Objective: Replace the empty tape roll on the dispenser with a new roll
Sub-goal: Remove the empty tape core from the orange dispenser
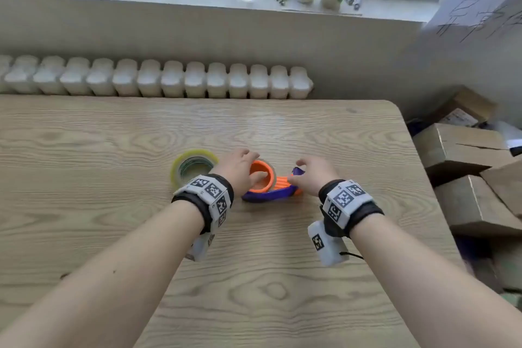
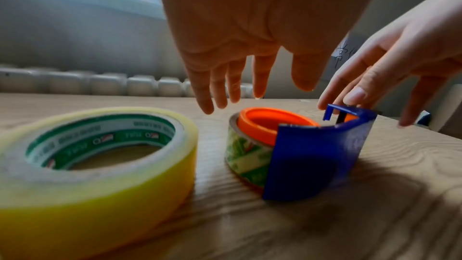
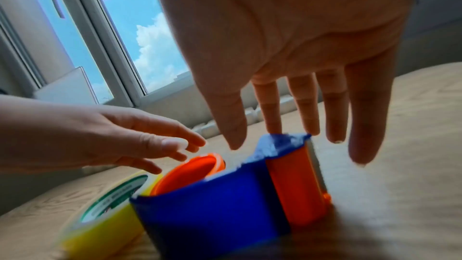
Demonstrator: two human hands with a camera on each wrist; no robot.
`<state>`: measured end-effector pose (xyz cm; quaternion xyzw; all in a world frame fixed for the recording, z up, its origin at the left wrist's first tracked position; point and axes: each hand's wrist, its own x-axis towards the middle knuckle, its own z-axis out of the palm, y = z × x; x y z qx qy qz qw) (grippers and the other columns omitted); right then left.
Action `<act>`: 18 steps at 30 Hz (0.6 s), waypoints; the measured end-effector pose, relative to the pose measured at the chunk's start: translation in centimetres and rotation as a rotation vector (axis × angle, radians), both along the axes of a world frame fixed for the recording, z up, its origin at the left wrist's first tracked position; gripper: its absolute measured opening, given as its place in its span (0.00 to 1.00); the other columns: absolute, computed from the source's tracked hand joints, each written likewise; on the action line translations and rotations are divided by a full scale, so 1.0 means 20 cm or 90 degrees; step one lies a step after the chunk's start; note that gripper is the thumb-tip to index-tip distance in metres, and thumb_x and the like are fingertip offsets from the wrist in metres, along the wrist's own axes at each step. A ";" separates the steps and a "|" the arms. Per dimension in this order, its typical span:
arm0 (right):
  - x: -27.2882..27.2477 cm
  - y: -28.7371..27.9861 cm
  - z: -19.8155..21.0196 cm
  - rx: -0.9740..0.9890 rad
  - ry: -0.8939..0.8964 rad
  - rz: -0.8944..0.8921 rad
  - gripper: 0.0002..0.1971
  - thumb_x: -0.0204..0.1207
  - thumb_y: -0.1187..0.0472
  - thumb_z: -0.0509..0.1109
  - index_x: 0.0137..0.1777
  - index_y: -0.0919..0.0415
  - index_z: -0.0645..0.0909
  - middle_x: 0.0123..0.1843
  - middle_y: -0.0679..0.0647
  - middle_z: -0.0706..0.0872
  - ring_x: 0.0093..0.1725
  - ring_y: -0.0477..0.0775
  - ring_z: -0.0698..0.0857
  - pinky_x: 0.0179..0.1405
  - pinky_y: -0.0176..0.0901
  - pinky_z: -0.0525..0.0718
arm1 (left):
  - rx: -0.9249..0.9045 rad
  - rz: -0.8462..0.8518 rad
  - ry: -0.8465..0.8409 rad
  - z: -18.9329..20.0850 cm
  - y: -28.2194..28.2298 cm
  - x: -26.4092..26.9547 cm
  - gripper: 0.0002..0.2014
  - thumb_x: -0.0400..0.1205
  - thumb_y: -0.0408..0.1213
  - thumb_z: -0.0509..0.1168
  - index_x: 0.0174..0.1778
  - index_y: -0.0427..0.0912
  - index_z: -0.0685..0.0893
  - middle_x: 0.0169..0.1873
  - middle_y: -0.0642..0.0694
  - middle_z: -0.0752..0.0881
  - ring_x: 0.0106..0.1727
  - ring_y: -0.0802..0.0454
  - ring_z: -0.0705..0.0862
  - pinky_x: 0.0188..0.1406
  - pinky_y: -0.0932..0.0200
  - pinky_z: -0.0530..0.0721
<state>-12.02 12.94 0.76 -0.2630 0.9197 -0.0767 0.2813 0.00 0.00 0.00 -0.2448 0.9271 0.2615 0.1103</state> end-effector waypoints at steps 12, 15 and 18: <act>0.03 0.06 -0.04 -0.009 -0.022 -0.082 0.35 0.65 0.45 0.73 0.72 0.56 0.72 0.68 0.57 0.80 0.68 0.61 0.79 0.60 0.48 0.77 | -0.005 0.022 -0.084 -0.04 0.01 -0.01 0.27 0.82 0.47 0.60 0.77 0.45 0.65 0.73 0.41 0.73 0.73 0.41 0.72 0.71 0.49 0.71; 0.05 0.06 -0.05 -0.010 -0.049 -0.098 0.40 0.62 0.41 0.74 0.73 0.56 0.69 0.65 0.57 0.82 0.62 0.62 0.83 0.59 0.50 0.82 | -0.011 0.031 -0.096 -0.05 0.01 -0.02 0.27 0.82 0.46 0.60 0.77 0.44 0.64 0.72 0.40 0.73 0.72 0.40 0.73 0.70 0.48 0.72; 0.09 0.03 -0.05 -0.019 -0.095 -0.107 0.43 0.57 0.39 0.75 0.70 0.56 0.67 0.57 0.57 0.86 0.53 0.64 0.87 0.53 0.58 0.86 | -0.022 0.039 -0.125 -0.05 0.01 -0.02 0.27 0.82 0.46 0.59 0.77 0.45 0.64 0.72 0.39 0.73 0.72 0.40 0.74 0.68 0.49 0.73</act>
